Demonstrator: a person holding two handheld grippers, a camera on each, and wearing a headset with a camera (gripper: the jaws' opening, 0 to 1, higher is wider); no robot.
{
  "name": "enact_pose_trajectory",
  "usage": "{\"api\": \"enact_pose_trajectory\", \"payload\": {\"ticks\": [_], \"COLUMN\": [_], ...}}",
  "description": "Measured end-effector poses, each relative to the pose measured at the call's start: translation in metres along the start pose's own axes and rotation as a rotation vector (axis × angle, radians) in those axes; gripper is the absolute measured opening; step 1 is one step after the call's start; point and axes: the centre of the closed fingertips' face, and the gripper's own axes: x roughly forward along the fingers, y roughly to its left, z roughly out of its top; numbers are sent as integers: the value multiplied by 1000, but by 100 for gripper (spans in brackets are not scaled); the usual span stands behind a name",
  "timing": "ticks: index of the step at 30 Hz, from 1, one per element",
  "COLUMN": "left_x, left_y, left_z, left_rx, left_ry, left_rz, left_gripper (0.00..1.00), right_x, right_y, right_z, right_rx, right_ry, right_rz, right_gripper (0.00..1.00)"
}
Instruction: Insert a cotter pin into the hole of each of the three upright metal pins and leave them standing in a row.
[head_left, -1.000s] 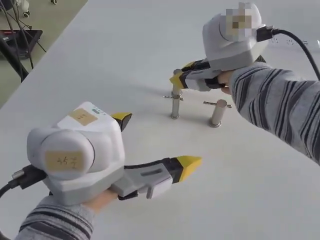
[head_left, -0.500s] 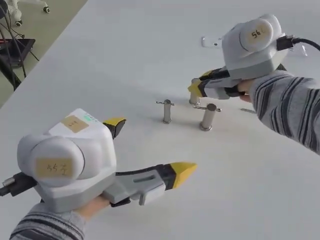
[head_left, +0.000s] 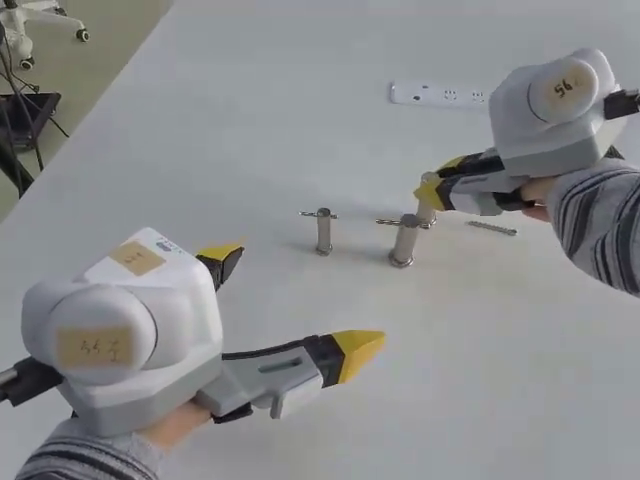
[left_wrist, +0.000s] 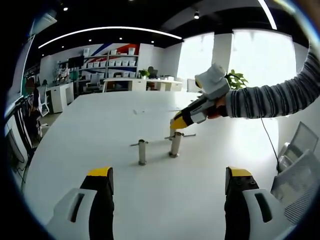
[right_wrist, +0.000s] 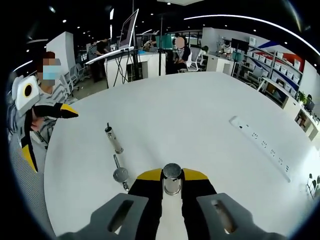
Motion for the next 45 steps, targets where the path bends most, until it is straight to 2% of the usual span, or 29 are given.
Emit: {"api": "enact_pose_trajectory", "payload": {"ticks": [10,20,27,37,45], "left_x": [0,-1,-3,-4,-4], "left_y": [-4,-9,-9,-11,-11], "left_z": [2,2,1,-2,-3], "left_rx": [9,22,24,26,22], "left_ry": [0,6,11,14,13], "left_rz": [-5,-11,-7,-15,-13], "left_gripper": [92,91,91,91,91], "right_x": [-30,-51,-55,-53,-49], "right_y": [3,19,36,65,81], "right_z": [-25,-42,-45,-45,-44], "right_rx": [0,-41,-84,-117,-141], "right_ry": [15,24,16,-10,-15], "right_rz": [-8,45,94,194,227], "right_gripper": [8,8,8,8,8]}}
